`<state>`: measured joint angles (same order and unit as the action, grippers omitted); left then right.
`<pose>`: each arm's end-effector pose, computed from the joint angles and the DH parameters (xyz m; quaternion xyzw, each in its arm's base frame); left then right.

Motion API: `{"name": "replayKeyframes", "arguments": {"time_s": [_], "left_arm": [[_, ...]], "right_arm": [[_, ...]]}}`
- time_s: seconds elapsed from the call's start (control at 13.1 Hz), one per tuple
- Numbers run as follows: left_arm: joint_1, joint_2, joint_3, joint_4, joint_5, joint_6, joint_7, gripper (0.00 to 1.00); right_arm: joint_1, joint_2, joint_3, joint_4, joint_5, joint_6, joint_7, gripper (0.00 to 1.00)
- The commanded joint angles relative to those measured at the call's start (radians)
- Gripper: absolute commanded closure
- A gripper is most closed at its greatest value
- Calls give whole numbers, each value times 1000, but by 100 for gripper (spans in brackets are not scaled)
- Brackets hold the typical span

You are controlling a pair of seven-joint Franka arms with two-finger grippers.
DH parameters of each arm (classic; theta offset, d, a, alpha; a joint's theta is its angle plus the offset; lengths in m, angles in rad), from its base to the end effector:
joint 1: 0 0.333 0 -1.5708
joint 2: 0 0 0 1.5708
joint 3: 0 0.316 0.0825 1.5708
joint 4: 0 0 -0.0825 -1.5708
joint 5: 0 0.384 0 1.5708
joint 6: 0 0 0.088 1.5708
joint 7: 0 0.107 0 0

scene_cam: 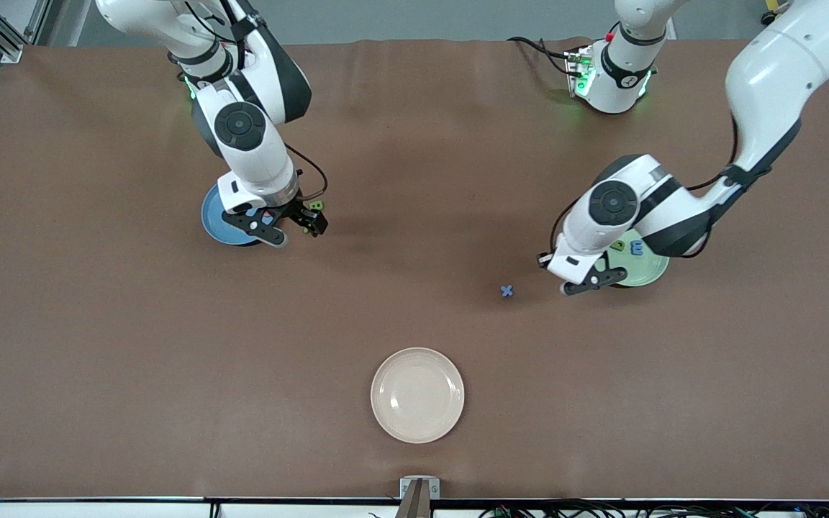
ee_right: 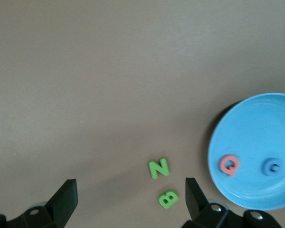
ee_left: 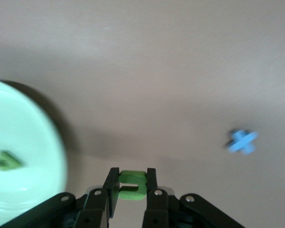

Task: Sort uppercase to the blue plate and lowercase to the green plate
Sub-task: 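Place the u on the green plate while the right gripper grasps the N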

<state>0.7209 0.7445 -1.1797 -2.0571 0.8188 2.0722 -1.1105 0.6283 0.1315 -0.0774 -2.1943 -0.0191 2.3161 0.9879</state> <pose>0.5278 -0.2036 0.2523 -0.9932 -0.1012 0.0463 0.0347 0.4656 0.2859 0.3248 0.9776 -0.2101 0.0050 0.0119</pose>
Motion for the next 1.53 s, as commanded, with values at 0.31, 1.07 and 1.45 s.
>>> {"name": "replayKeyframes", "arguments": {"time_s": [0.31,1.07,1.45], "left_arm": [[365,-31,-149,-262,41,-3,264,93],[411,-17,-72,-354,223,137,265,88],[407,-7,-54,-356,229,158,264,83]], "right_arm": [[10,31,-2,-186,16,261,-74,0],[16,161,-1,-234,16,417,-189,4],[24,175,-1,-245,16,431,-189,20]]}}
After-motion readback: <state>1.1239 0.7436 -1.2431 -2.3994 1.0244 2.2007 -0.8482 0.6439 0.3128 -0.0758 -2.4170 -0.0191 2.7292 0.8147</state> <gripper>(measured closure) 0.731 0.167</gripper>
